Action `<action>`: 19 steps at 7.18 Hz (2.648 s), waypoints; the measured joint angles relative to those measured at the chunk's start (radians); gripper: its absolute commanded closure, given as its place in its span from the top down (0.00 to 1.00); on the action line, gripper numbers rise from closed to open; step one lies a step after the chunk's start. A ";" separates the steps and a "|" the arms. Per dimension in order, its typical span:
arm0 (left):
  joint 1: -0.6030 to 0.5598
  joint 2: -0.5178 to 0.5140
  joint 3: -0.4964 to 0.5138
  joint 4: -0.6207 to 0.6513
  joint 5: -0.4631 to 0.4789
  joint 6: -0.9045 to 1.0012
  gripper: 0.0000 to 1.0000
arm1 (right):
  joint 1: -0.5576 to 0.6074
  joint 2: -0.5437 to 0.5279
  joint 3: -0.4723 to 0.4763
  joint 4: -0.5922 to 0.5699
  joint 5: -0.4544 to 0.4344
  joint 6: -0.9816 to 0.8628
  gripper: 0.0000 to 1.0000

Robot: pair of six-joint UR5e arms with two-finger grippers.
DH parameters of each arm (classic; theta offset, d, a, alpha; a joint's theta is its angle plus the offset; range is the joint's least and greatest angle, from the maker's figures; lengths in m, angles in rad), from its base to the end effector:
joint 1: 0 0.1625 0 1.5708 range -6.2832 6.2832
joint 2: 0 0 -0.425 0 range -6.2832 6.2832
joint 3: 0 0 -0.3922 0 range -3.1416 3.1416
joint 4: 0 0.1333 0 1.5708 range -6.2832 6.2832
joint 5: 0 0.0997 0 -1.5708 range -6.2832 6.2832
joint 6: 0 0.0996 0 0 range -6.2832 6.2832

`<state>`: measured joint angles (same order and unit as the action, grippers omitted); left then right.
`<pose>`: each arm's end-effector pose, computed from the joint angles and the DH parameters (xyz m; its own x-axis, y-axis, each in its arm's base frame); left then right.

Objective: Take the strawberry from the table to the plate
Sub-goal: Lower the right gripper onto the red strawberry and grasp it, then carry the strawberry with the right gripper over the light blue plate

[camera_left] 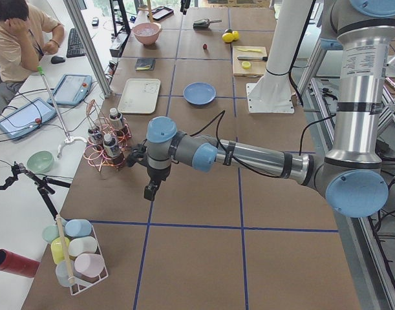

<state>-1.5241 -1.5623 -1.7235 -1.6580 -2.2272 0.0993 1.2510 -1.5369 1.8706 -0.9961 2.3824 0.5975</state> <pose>-0.0491 -0.5025 0.5851 0.7764 0.2723 -0.5683 -0.1230 0.9500 0.2871 -0.0993 -0.4942 0.4223 0.5003 -0.2994 0.8124 -0.1066 0.9099 0.4009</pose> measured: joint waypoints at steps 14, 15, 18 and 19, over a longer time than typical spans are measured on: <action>-0.113 0.085 0.022 0.112 -0.094 0.172 1.00 | -0.545 -0.266 -0.069 0.238 -0.547 0.135 0.72; -0.113 0.085 0.020 0.112 -0.094 0.172 1.00 | -0.548 -0.263 -0.078 0.238 -0.550 0.134 0.65; -0.113 0.085 0.018 0.112 -0.095 0.173 1.00 | -0.550 -0.260 -0.095 0.238 -0.552 0.127 0.00; -0.113 0.085 0.017 0.112 -0.098 0.174 1.00 | -0.549 -0.260 -0.095 0.238 -0.552 0.127 0.00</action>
<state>-1.6372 -1.4772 -1.7061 -1.5462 -2.3251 0.2729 0.7016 -1.7971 1.7759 -0.7577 1.8305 0.7245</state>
